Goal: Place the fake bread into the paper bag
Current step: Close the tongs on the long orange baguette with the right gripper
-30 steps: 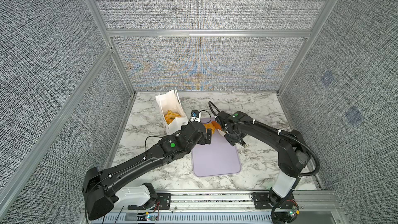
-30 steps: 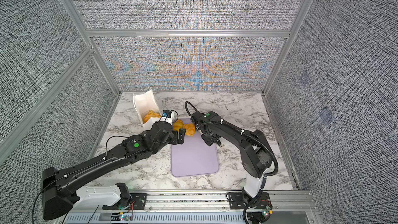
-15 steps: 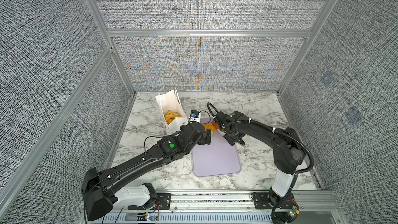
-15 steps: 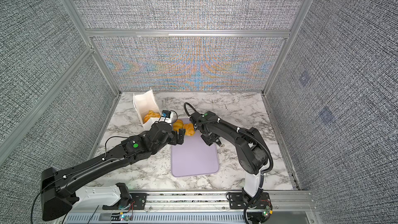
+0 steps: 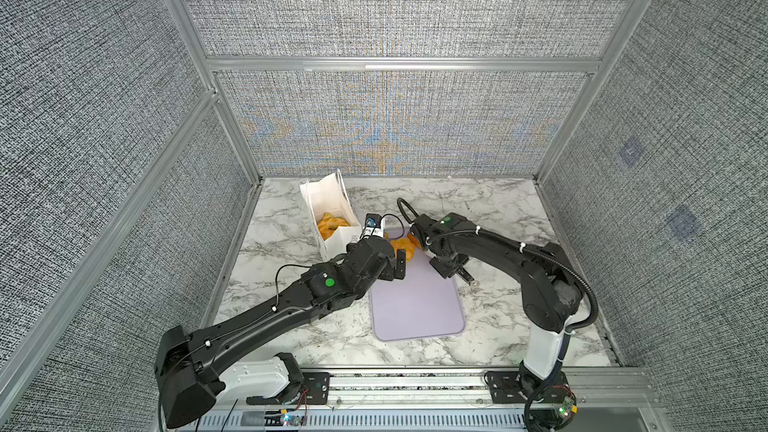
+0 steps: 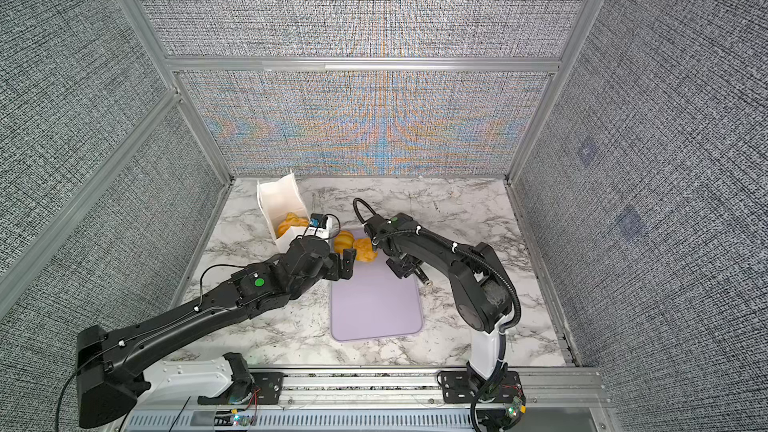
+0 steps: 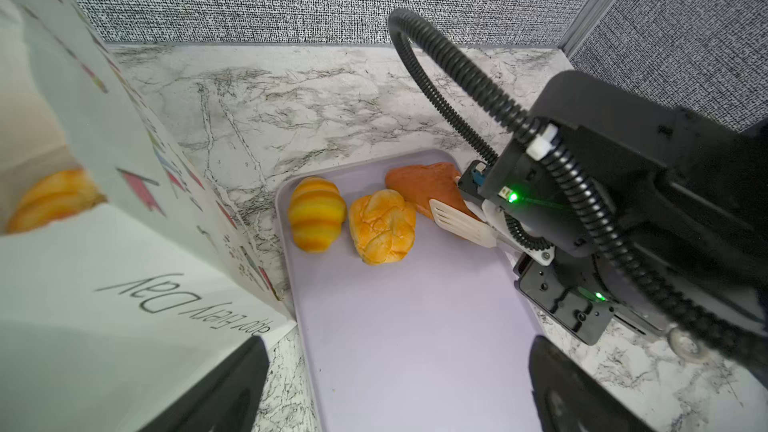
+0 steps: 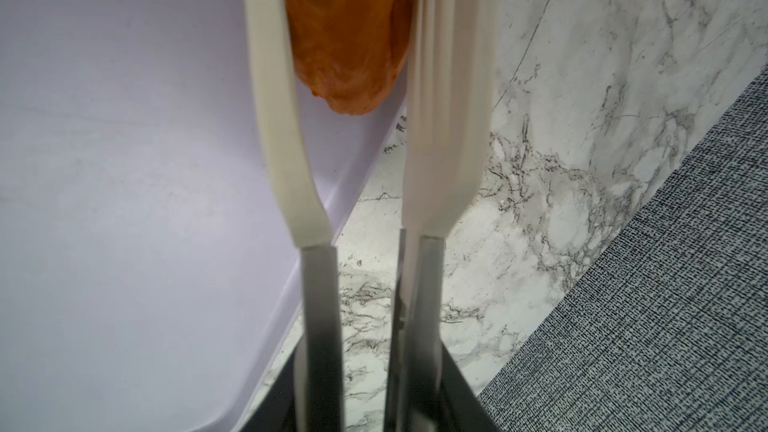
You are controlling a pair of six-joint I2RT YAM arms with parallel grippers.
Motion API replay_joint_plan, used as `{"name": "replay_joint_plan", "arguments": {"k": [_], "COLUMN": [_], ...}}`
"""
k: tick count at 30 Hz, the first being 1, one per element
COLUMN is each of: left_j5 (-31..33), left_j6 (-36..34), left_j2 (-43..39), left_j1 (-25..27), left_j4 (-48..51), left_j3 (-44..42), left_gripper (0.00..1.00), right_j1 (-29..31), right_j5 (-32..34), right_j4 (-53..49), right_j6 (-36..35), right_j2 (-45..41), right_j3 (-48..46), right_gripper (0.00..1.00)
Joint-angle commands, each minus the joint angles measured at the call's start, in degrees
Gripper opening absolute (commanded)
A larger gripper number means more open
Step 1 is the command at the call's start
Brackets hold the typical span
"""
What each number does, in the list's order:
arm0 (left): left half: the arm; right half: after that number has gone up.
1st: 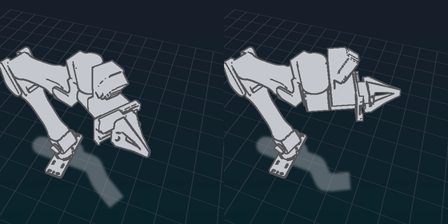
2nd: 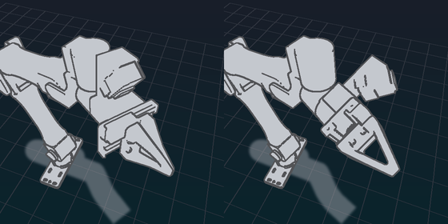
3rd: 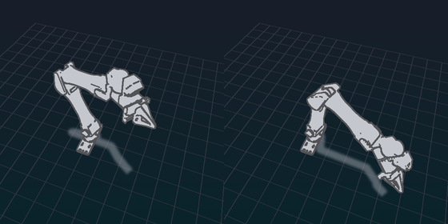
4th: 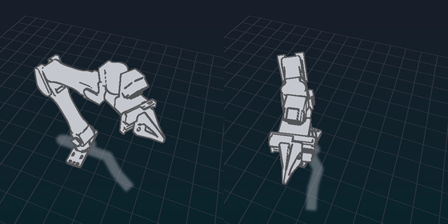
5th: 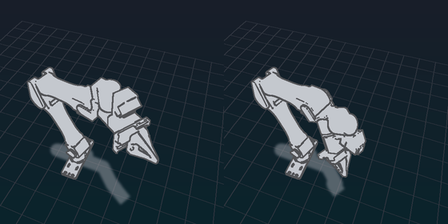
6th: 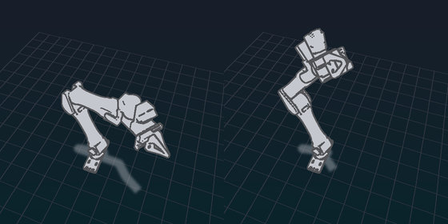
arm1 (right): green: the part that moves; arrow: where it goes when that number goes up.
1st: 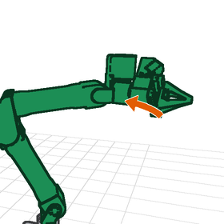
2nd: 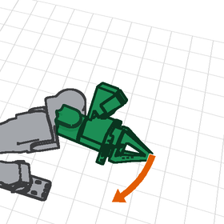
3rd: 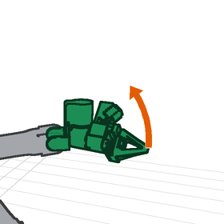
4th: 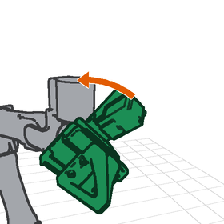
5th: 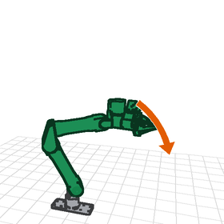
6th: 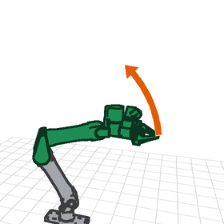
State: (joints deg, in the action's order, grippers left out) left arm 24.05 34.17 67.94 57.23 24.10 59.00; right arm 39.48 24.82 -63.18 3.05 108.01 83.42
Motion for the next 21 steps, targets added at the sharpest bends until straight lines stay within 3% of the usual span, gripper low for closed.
{"name": "replay_joint_plan", "arguments": {"k": [1, 8, 21], "left_j5": [1.13, 1.22, 1.08], "left_j6": [0.02, -0.16, -0.7], "left_j2": [-0.43, -0.68, -0.74], "left_j1": [-0.06, -0.02, -0.02], "left_j4": [-0.67, -0.72, -1.02], "left_j3": [-0.2, -0.29, -0.12], "left_gripper": [0.99, 0.99, 0.99], "right_j1": [0.02, -0.29, -1.69], "right_j5": [-1.13, -2.75, -5.89], "right_j4": [-1.67, -1.69, -1.06], "right_j6": [-0.66, -0.46, 0.29], "right_j2": [-0.32, -1.44, -4.86], "right_j3": [0.54, 1.47, 1.7], "right_gripper": [0.32, 0.27, 0.28]}}
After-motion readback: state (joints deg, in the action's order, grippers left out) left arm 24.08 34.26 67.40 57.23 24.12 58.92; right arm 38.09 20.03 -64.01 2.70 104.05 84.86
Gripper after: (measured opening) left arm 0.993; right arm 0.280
